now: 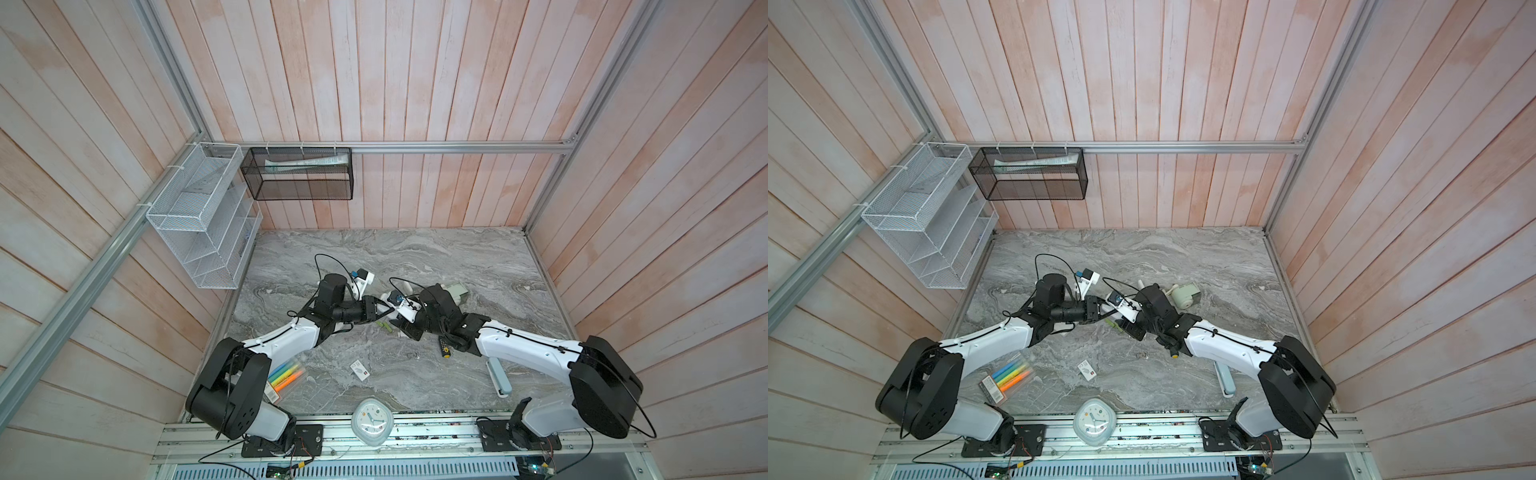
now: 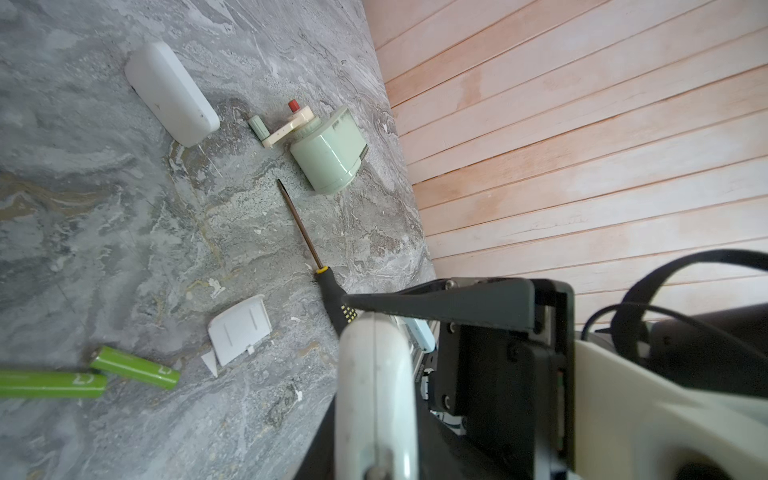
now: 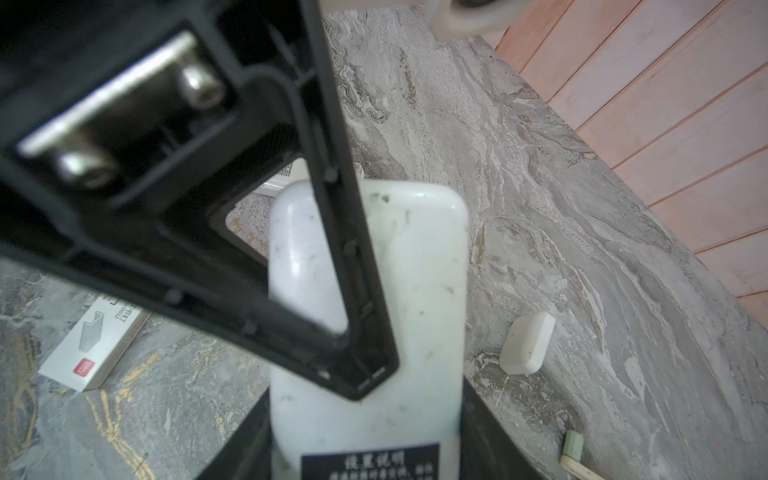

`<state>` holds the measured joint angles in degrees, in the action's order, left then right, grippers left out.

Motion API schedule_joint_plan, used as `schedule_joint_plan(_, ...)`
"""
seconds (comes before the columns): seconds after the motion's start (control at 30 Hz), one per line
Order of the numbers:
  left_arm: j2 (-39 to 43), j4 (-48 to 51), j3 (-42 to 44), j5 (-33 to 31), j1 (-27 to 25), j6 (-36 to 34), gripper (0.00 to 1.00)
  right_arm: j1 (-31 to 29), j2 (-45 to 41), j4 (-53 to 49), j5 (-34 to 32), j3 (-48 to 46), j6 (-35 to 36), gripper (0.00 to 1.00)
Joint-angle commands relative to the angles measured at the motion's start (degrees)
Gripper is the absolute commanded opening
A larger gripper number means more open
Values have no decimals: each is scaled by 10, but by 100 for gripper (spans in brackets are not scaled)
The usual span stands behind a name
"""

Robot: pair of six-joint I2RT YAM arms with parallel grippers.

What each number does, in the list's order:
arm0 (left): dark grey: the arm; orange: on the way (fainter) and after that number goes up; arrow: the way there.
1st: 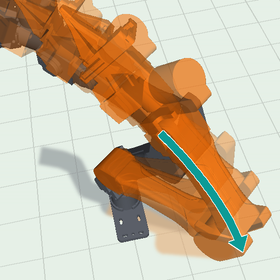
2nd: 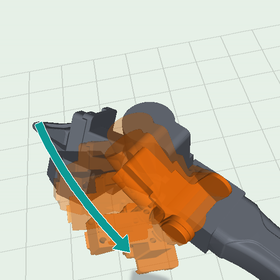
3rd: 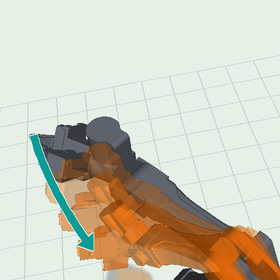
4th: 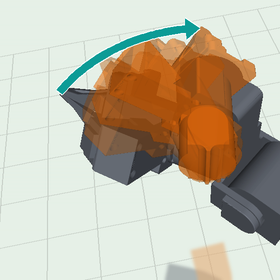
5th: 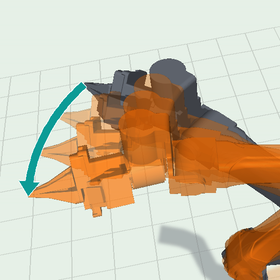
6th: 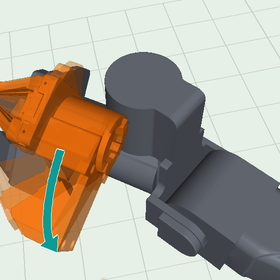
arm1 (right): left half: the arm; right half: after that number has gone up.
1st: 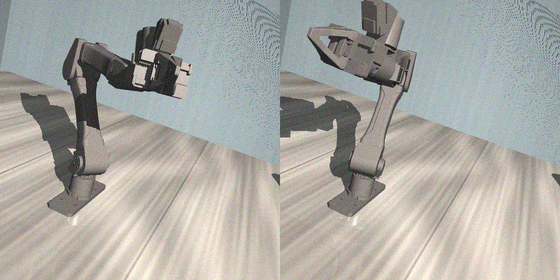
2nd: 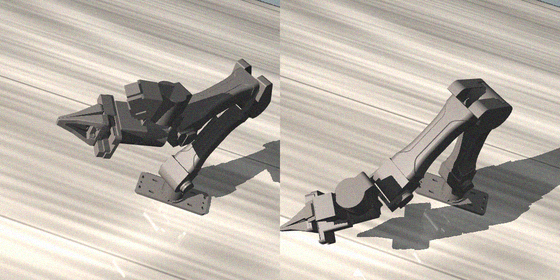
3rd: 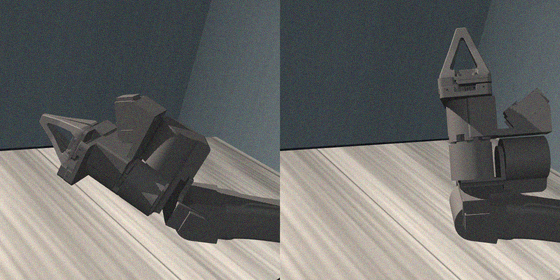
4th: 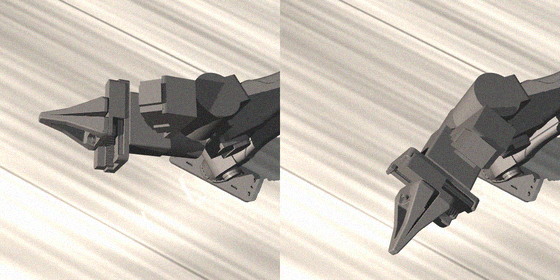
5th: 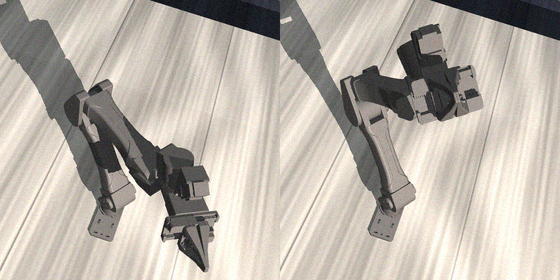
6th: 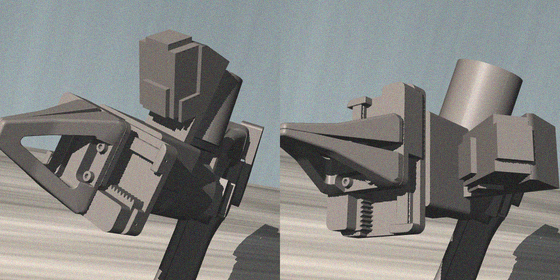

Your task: Unload the batteries from the remote control

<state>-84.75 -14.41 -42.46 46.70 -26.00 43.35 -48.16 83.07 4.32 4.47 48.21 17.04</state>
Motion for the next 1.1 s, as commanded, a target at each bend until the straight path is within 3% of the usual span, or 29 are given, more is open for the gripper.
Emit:
schedule_joint_plan(0.0, -1, 8, -12, -3, 4, -5, 63, 2, 9, 1, 7, 12, -5, 33)
schedule_joint_plan(0.07, 8, 20, -9, -21, 13, -3, 94, 2, 14, -8, 17, 10, -7, 33)
schedule_joint_plan(0.1, 15, 27, -8, -31, 19, -4, 100, 1, 16, -14, 20, 8, -11, 33)
schedule_joint_plan(0.5, 87, 169, -9, -168, 92, -31, 100, -68, 75, -57, -14, -25, -62, 33)
schedule_joint_plan(1.07, 86, 184, -5, -180, 95, -35, 100, -96, 160, -94, -47, 4, -61, 41)
